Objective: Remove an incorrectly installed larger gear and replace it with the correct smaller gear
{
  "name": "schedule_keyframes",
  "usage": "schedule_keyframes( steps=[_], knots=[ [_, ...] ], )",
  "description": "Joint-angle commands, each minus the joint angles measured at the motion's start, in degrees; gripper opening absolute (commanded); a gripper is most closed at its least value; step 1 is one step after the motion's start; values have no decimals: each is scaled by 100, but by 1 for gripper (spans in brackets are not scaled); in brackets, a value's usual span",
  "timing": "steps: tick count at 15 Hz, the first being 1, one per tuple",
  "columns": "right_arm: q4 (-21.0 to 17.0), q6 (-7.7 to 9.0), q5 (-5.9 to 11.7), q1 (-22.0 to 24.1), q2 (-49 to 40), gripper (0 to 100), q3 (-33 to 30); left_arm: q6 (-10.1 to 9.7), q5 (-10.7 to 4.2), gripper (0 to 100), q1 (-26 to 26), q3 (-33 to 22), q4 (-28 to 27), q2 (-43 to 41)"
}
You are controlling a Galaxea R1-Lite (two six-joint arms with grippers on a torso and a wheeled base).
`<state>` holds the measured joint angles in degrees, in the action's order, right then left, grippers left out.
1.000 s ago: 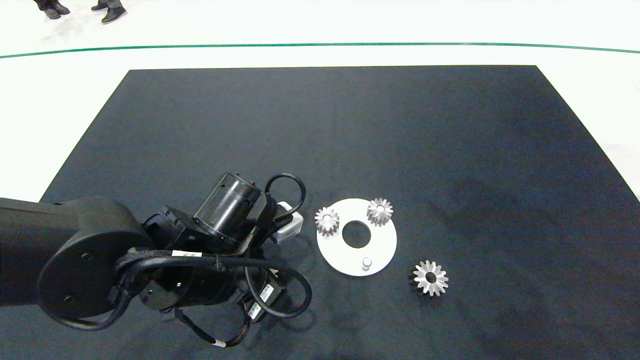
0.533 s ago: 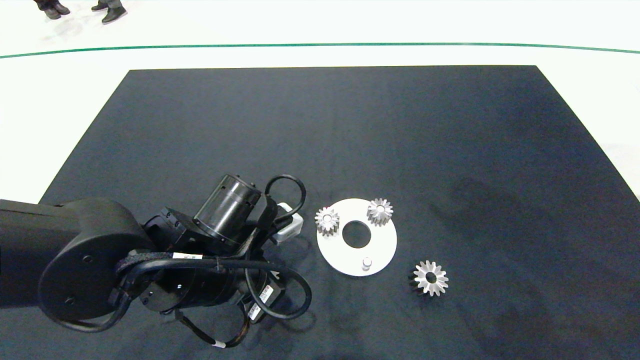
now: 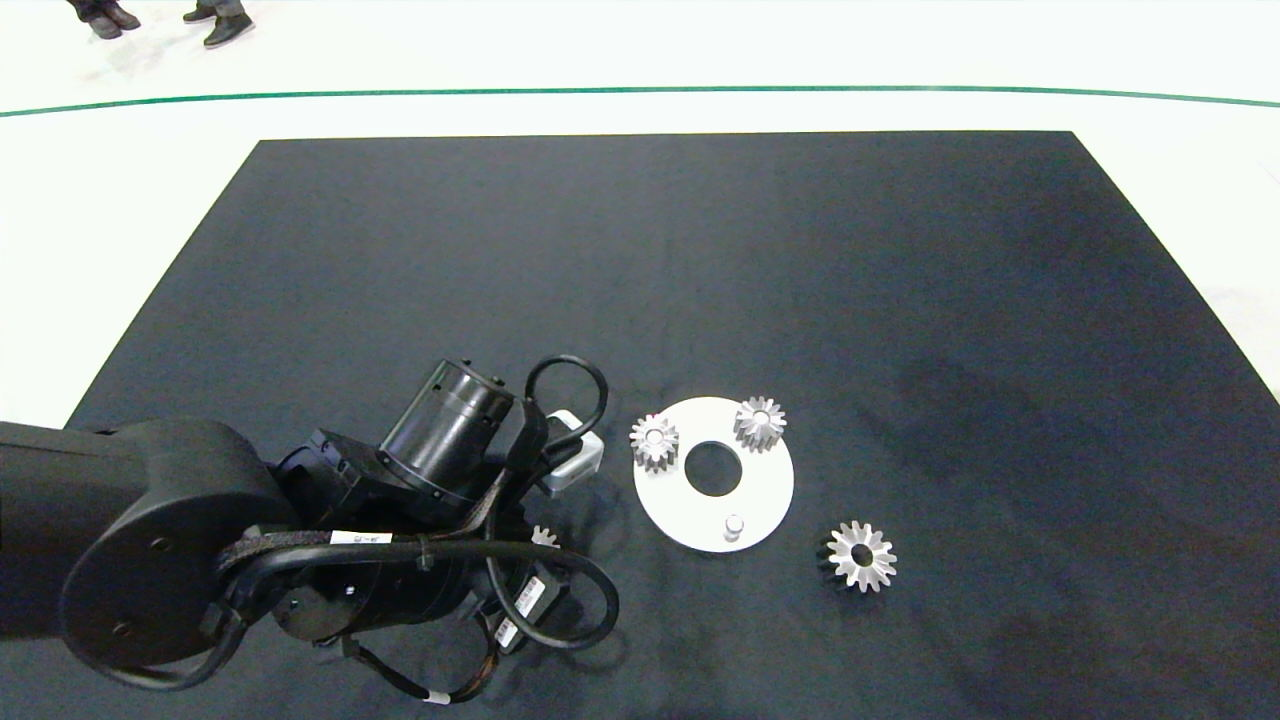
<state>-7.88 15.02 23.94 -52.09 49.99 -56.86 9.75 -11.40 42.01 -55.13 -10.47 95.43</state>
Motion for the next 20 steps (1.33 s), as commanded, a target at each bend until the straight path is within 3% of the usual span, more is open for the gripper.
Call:
schedule_keyframes(
  steps=[1, 4, 7, 12, 14, 16, 20],
  knots=[
    [-4, 10, 14, -3, 10, 100, -1, 35, -20, 20, 194, -104, -8, -138],
    [-4, 10, 14, -3, 10, 100, -1, 62, -12, 14, 598, -587, -34, -68],
    [-4, 10, 14, 15, 10, 100, -1, 79, -20, 8, 967, -1492, -948, 55],
    [-4, 10, -12, 129, 10, 100, -10, 35, -64, 0, 1407, -2609, -1458, 749],
    [-4, 10, -12, 129, 10, 100, -10, 18, -82, 0, 1503, -2767, -1528, 978],
    [-4, 10, -21, 129, 10, 100, -1, 35, -284, 0, 1635, -3118, -1528, 1277],
    [-4, 10, -39, 129, 10, 100, -1, 62, -319, 0, 1741, -3725, -1563, 1593]
  ],
)
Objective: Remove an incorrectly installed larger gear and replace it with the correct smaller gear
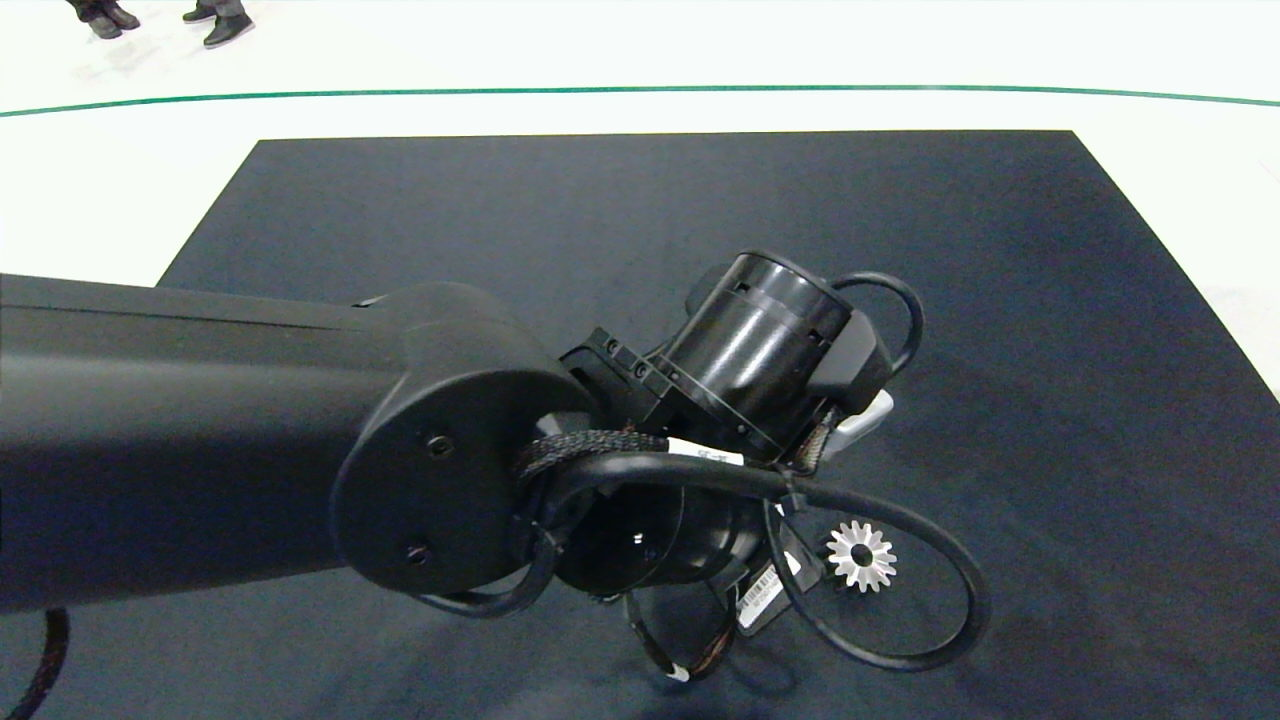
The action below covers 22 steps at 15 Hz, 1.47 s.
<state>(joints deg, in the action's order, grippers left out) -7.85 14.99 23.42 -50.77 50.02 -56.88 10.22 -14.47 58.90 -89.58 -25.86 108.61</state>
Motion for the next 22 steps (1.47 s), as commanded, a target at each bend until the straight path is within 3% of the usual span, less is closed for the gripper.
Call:
schedule_keyframes(
  steps=[1, 22],
  knots=[
    [-6, 12, 14, -3, 8, 100, 2, 24, -12, 0, 33, -341, -25, 319],
    [3, 56, 14, -20, 26, 100, 107, 86, -100, 0, -301, -183, -34, 451]
  ],
)
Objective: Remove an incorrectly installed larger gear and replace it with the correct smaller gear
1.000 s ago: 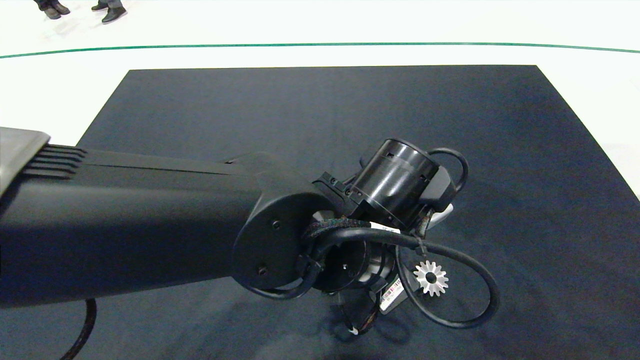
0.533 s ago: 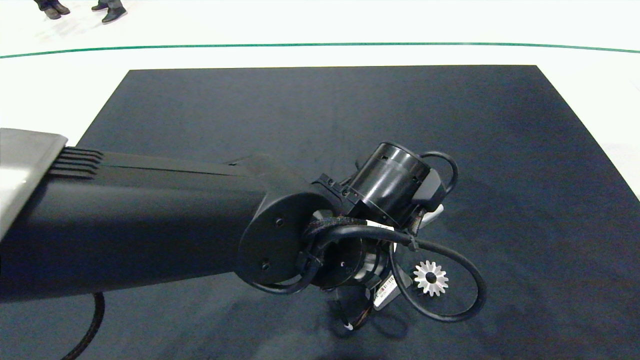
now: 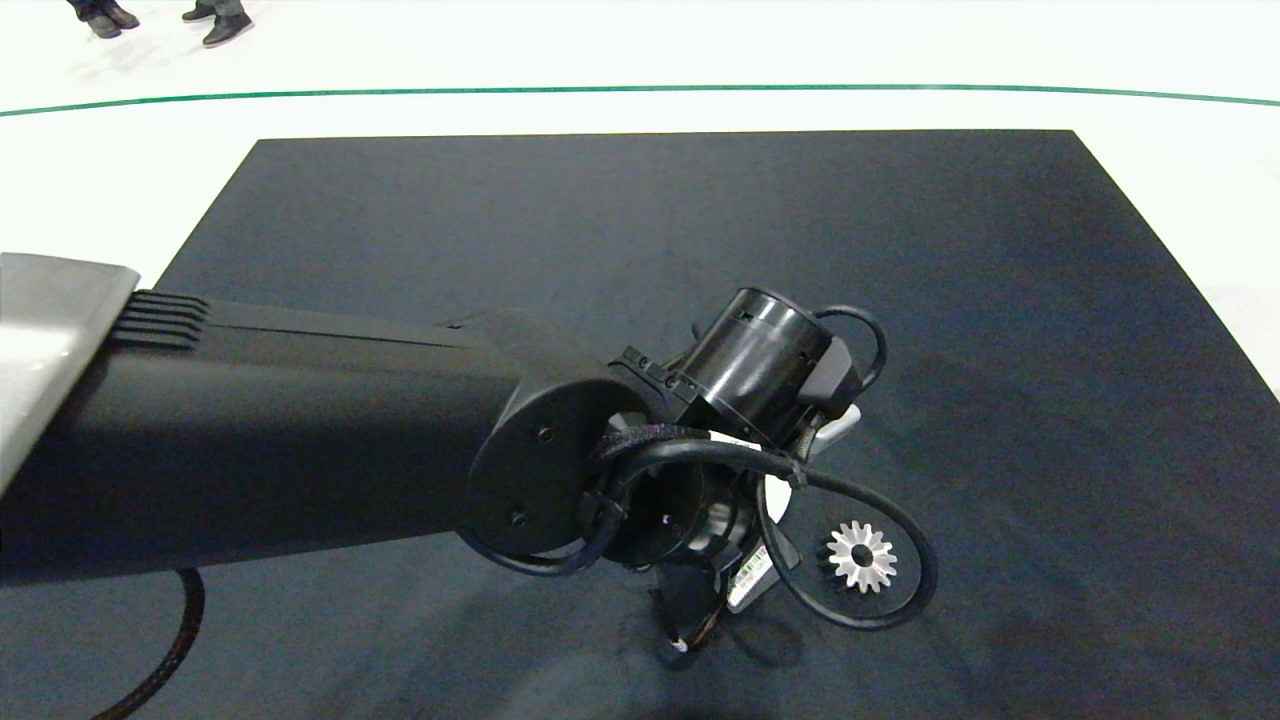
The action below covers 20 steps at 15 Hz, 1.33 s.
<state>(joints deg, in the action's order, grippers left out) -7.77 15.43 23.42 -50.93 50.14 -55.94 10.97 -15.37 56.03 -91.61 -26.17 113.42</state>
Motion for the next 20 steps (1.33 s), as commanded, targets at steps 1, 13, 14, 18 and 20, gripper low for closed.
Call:
schedule_keyframes(
  steps=[1, 13, 14, 18, 20],
  knots=[
    [-6, 39, 14, -13, 13, 100, 13, 1, -10, 0, -13, 38, -2, -48],
    [12, 135, 5, -13, 22, 100, 75, -166, -98, 100, 31, 381, -2, -532],
    [12, 135, 5, -13, 22, 100, 75, -236, -89, 100, 13, 372, -2, -619],
    [12, 197, 14, -13, 5, 100, 84, -289, -98, 100, -22, 469, -2, -910],
    [21, 197, 14, -13, 5, 100, 84, -192, -106, 100, -162, 460, 16, -830]
  ],
)
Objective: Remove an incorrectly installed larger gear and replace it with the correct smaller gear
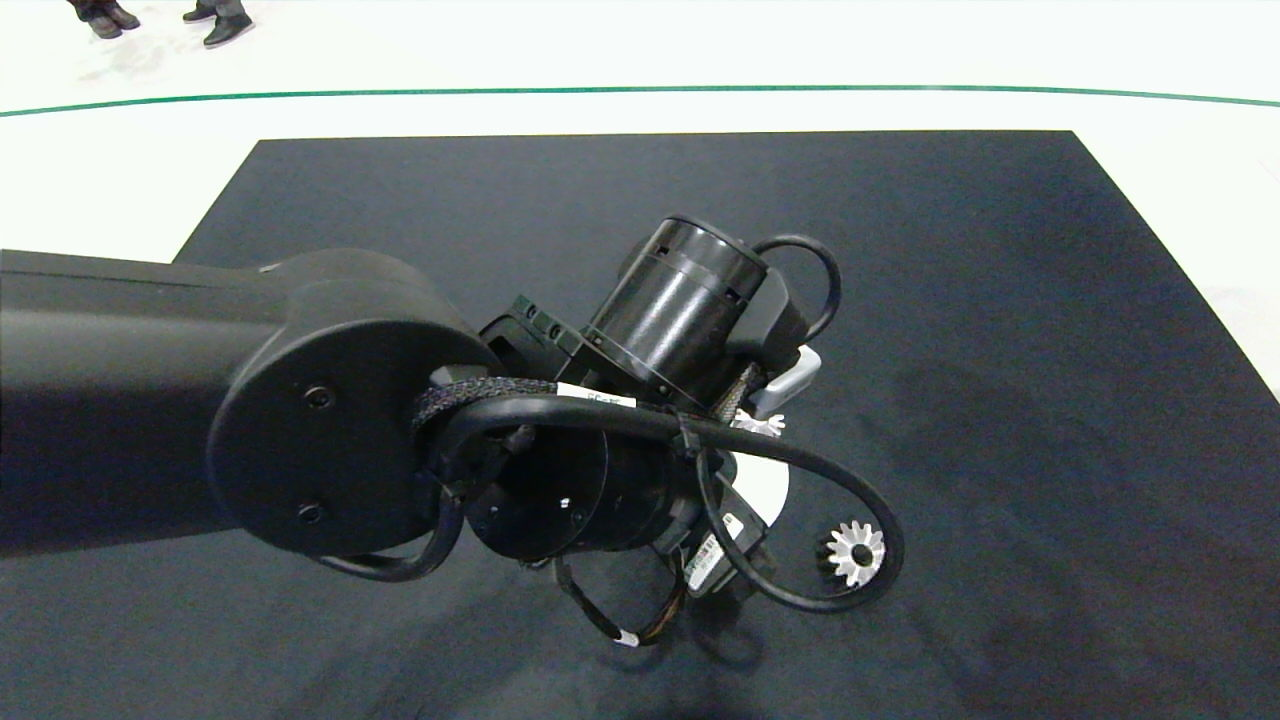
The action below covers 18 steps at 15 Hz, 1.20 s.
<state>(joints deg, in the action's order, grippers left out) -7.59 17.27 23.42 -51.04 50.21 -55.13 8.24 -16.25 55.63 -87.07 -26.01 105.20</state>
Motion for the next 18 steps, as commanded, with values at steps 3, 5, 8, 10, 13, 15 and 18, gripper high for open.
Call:
schedule_keyframes(
  steps=[3, 5, 8, 10, 13, 15, 18],
  knots=[
    [-5, 13, 5, -2, -3, 100, 2, 125, -45, 100, -245, -39, 88, 167],
    [4, 13, 5, -2, 6, 100, 19, 143, -45, 100, -280, -39, 167, 202],
    [4, 13, 5, -11, 24, 100, 46, 134, -45, 100, -280, -39, 167, 193],
    [4, 22, 14, -11, 32, 100, 55, 134, -54, 100, -280, -39, 167, 193],
    [4, 22, 5, -11, 50, 100, 72, 134, -54, 100, -272, -39, 255, 246],
    [4, 22, 5, -11, 50, 100, 72, 143, -36, 100, -272, -39, 413, 308],
    [4, 22, 5, -11, 50, 100, 72, 143, -36, 100, -272, -39, 431, 325]
  ],
)
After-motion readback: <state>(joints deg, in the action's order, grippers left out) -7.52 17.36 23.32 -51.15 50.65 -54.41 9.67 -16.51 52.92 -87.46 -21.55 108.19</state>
